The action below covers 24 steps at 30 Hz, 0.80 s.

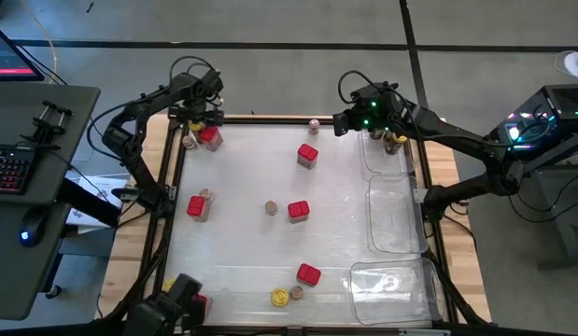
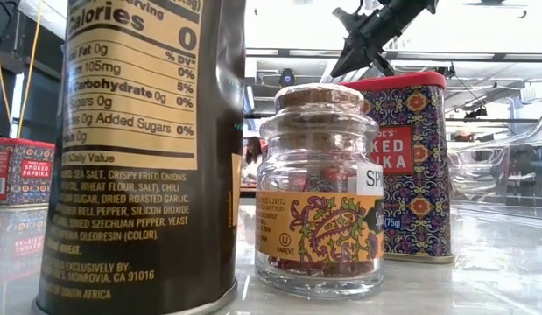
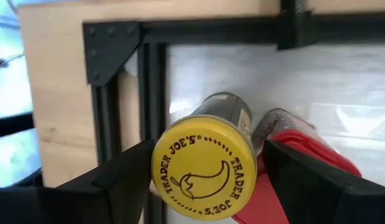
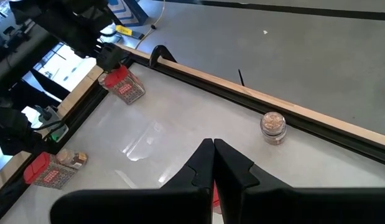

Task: Sort spices by type
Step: Put the yellow seasoning bottle into the top transparent bin

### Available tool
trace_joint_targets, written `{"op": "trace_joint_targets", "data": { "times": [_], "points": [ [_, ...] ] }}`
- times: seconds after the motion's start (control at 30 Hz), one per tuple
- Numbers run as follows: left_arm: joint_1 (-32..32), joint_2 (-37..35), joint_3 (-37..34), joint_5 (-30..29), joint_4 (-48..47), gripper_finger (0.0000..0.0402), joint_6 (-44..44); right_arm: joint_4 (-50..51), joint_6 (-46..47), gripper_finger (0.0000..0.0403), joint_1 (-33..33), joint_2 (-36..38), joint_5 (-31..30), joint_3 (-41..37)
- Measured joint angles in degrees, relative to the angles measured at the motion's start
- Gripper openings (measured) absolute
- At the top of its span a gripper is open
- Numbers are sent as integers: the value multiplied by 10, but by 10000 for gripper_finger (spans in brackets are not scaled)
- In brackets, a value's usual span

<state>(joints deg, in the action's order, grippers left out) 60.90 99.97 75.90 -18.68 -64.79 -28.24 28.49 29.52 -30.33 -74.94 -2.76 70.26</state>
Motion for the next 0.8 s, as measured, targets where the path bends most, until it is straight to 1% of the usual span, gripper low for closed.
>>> {"op": "trace_joint_targets", "data": {
  "times": [0.17,0.27,0.33,0.5,0.67,0.8],
  "points": [
    [0,-4,0,21,17,288,3,0,0,1,0,0,0,0],
    [3,-4,0,32,18,276,12,0,3,1,0,0,0,0],
    [3,-4,0,32,15,258,14,0,4,1,1,0,0,0],
    [6,-6,0,36,13,195,14,0,4,1,12,0,0,0],
    [7,-14,-2,39,15,192,33,0,4,1,27,0,0,0],
    [14,-51,-2,39,32,192,36,0,4,1,32,0,-10,0]
  ]
}}
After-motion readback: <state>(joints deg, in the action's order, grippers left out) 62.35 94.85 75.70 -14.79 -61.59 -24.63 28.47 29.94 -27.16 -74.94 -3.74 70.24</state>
